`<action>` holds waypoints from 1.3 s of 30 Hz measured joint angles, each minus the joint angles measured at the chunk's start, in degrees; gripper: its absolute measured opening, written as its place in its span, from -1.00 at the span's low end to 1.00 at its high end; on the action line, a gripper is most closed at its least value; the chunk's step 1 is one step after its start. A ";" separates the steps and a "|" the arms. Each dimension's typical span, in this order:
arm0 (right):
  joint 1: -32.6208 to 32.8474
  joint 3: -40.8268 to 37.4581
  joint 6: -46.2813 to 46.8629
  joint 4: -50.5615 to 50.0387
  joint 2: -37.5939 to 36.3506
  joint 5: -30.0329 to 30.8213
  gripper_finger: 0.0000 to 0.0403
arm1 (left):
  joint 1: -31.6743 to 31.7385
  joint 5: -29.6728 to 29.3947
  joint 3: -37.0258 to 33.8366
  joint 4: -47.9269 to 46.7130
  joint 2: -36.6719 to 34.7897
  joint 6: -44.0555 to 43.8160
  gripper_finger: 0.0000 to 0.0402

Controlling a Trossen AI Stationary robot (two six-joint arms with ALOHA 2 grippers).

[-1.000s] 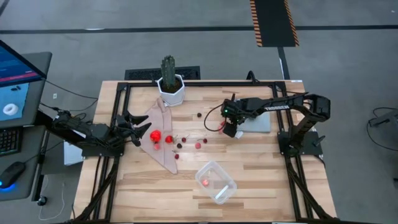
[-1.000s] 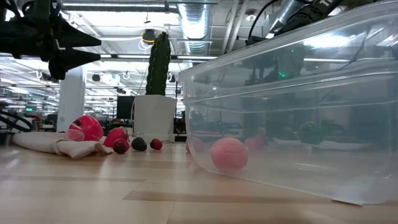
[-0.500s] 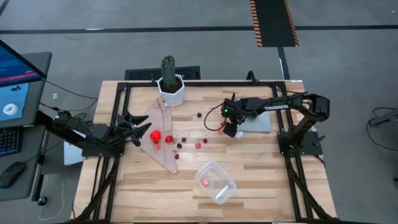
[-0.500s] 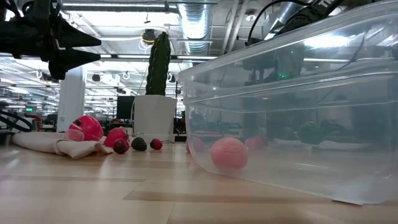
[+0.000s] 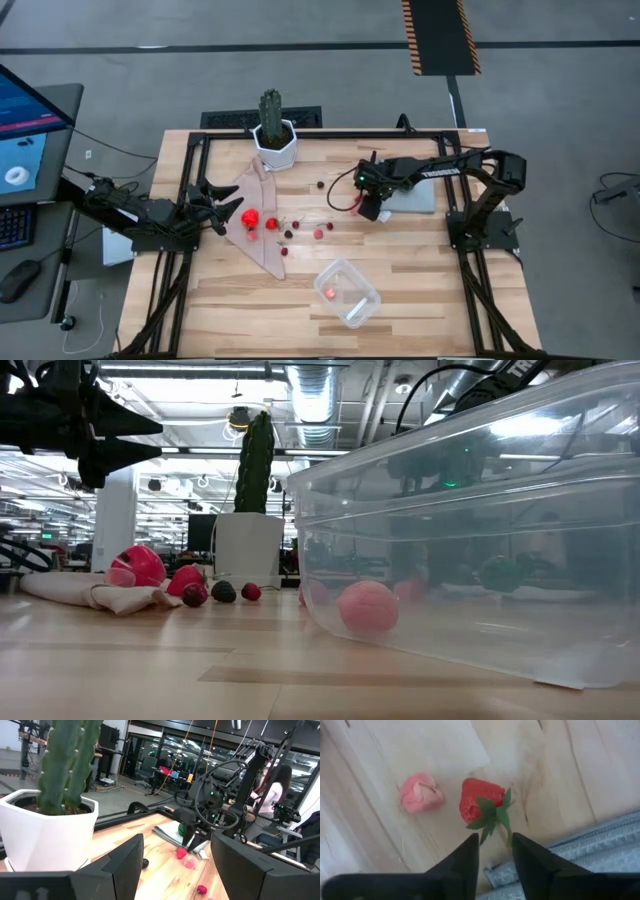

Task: Pick and placing Produce into tupperware
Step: Put the right strawberry into the transparent bin

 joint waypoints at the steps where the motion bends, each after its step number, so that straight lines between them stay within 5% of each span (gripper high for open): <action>1: 0.02 0.00 -0.06 0.24 0.00 0.00 -0.44 | 0.00 0.00 0.00 -0.19 0.00 0.00 0.10; 8: 0.44 0.00 -1.04 0.29 0.00 0.07 -0.93 | 0.00 0.00 0.00 -0.50 0.00 -0.15 0.10; 21: 3.13 0.89 0.46 -1.20 -0.42 1.22 -0.93 | 0.00 -0.02 0.00 -0.53 0.00 -0.20 0.10; 39: 14.18 12.82 4.58 -12.79 -0.42 7.57 -0.95 | 0.00 -0.04 0.00 -0.55 0.00 -0.22 0.10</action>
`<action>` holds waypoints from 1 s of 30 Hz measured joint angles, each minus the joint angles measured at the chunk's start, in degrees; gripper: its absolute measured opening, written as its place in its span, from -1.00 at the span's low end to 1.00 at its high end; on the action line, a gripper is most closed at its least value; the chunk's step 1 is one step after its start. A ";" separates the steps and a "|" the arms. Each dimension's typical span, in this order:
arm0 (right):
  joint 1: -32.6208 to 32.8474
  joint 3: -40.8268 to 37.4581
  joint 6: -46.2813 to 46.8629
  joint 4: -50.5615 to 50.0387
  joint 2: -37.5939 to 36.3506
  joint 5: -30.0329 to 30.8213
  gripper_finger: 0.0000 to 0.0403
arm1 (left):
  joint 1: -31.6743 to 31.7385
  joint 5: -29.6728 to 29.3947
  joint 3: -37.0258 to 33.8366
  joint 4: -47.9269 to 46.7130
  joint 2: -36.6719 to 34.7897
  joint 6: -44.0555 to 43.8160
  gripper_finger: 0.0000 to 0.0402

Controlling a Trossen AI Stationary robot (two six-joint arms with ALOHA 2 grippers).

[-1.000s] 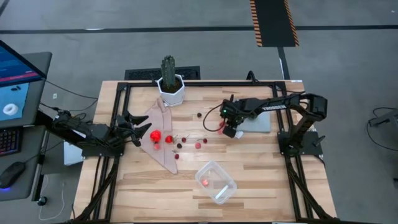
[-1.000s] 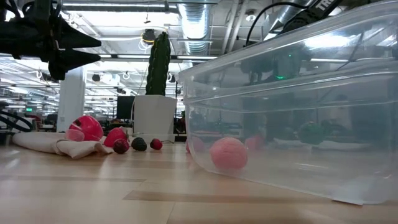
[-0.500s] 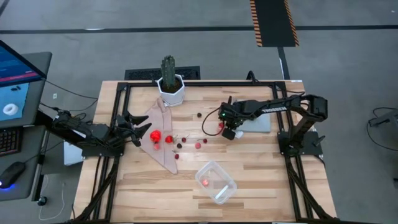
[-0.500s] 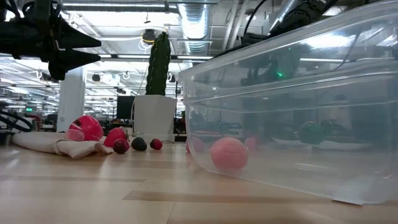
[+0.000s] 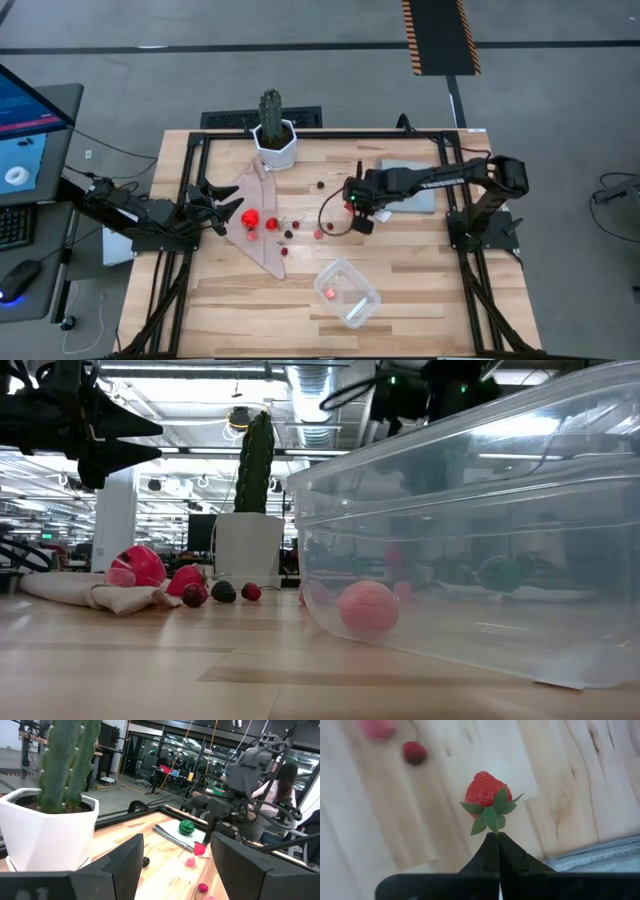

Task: Pick and placing Produce into tupperware
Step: Put the right strawberry into the transparent bin

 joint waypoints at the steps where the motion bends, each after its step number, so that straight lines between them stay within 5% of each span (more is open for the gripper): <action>1: 1.04 0.75 0.73 -0.83 0.00 0.23 -0.95 | 0.00 0.00 0.00 0.02 0.00 0.00 0.10; 20: 27.21 12.27 21.54 -6.34 -0.02 7.10 -0.94 | 0.00 0.02 0.00 -0.02 0.00 0.00 0.10; 30: 33.33 12.27 30.41 -6.17 5.80 7.51 -0.94 | 0.00 0.04 0.00 -0.59 0.02 -0.02 0.10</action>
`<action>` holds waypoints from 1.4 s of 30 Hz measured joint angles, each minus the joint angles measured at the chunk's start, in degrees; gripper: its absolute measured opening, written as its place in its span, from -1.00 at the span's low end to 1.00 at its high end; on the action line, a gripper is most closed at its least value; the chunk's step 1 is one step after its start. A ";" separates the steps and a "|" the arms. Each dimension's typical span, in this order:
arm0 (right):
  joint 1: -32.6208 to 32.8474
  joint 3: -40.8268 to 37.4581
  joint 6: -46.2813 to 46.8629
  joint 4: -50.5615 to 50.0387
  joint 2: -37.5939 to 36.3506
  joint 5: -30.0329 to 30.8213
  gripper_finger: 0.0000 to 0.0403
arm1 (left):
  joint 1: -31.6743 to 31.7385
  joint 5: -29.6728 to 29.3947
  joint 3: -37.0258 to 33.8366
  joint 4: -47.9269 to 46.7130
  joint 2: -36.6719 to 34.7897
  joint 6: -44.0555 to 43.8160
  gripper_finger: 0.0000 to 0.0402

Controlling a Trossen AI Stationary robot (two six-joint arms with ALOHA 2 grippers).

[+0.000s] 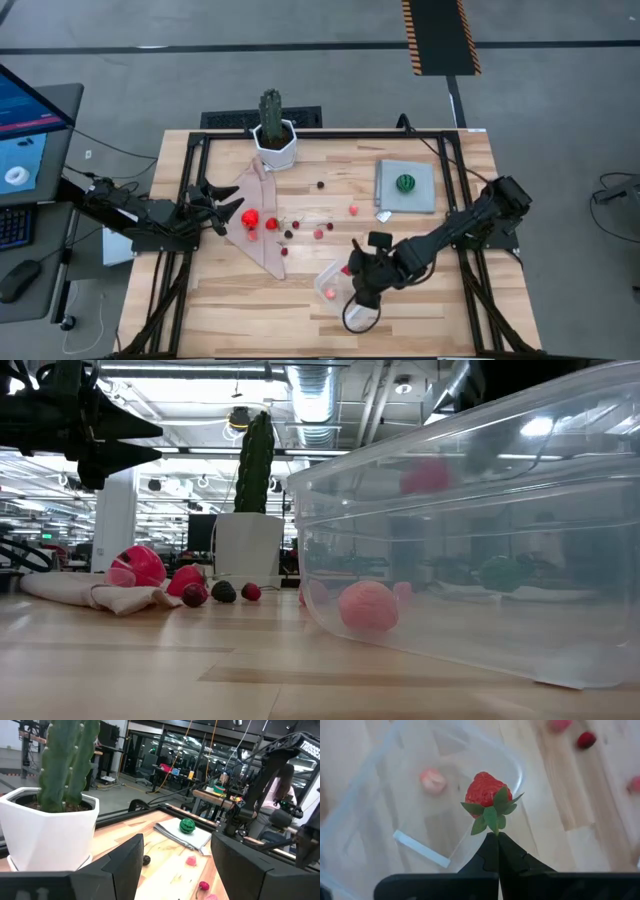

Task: Pick and placing Produce into tupperware
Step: Put the right strawberry into the transparent bin, then put the strawberry into the transparent bin

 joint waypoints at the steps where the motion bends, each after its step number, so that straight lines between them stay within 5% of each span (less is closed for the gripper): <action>1: 0.17 -0.01 0.02 -0.01 0.73 0.00 -0.93 | 0.00 0.00 0.00 0.00 -0.01 0.00 0.10; 7: 0.20 0.01 0.23 0.31 1.99 -0.60 -0.91 | 0.00 0.01 0.00 -0.98 0.00 -1.09 0.10; 26: 0.19 0.01 -5.96 8.60 -0.86 -2.19 -0.35 | 0.00 0.09 0.00 -1.99 0.00 -2.74 0.10; 31: 0.85 0.01 -9.01 9.46 -5.26 4.48 -0.32 | 0.00 1.58 0.00 -1.92 0.00 -2.03 0.10; 38: 4.29 0.05 -11.68 6.81 -12.32 21.60 -0.34 | 0.00 1.70 0.08 -2.02 0.00 -0.93 0.10; 42: 5.89 -1.52 -13.53 6.33 -16.22 24.93 -0.33 | 0.00 2.08 1.24 -2.27 0.07 0.48 0.10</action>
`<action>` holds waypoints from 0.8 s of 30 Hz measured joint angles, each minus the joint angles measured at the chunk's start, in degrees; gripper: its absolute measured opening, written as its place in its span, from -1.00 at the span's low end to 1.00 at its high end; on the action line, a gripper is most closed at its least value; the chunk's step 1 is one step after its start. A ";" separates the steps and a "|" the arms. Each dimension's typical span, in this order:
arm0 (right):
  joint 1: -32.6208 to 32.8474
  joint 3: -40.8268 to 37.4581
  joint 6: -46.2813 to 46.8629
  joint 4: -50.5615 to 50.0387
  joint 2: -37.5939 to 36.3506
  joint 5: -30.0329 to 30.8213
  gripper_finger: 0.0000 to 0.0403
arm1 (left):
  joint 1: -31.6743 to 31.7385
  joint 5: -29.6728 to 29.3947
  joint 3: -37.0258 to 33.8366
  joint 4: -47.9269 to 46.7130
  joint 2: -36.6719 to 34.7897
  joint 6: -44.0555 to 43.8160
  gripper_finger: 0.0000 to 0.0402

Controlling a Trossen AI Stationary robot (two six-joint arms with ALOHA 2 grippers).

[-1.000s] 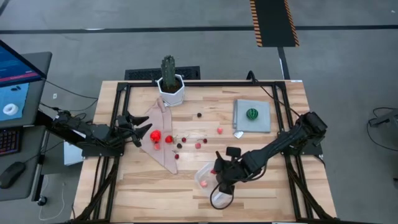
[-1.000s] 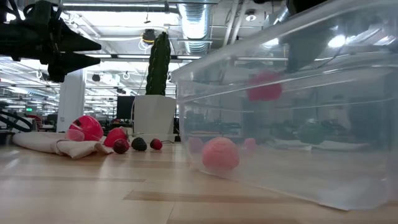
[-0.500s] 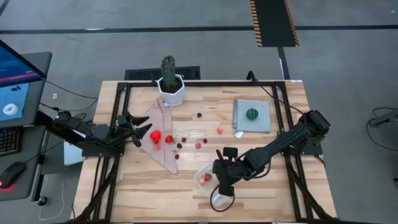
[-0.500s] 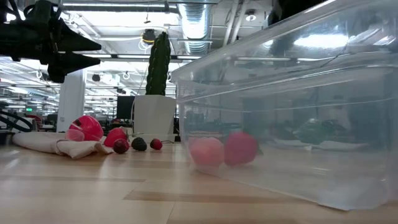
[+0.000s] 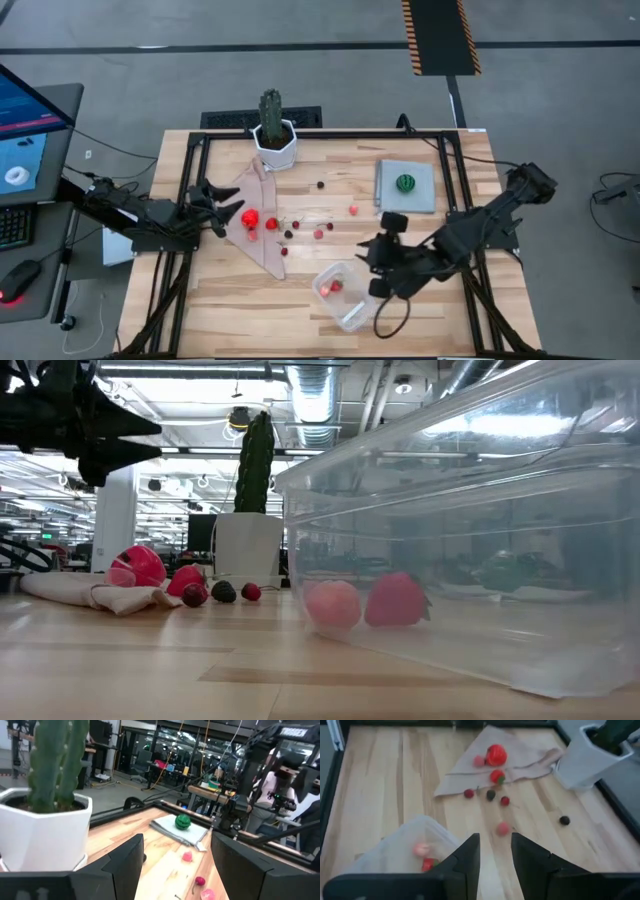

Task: Pick and placing Produce into tupperware
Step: Put the strawberry into the transparent bin

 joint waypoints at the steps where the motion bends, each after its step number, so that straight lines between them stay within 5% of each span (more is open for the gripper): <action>1: 0.20 -1.01 -0.38 0.76 -1.14 0.60 -0.33 | 0.00 0.00 0.20 0.03 0.00 0.47 0.10; 15: 6.51 -31.50 -8.37 35.85 -25.04 0.26 -0.34 | 0.16 1.37 0.93 -0.64 7.50 0.20 0.10; 24: 8.44 -46.94 -17.10 57.69 -34.50 -3.89 -0.33 | 6.22 9.05 4.75 -2.02 18.61 -3.87 0.10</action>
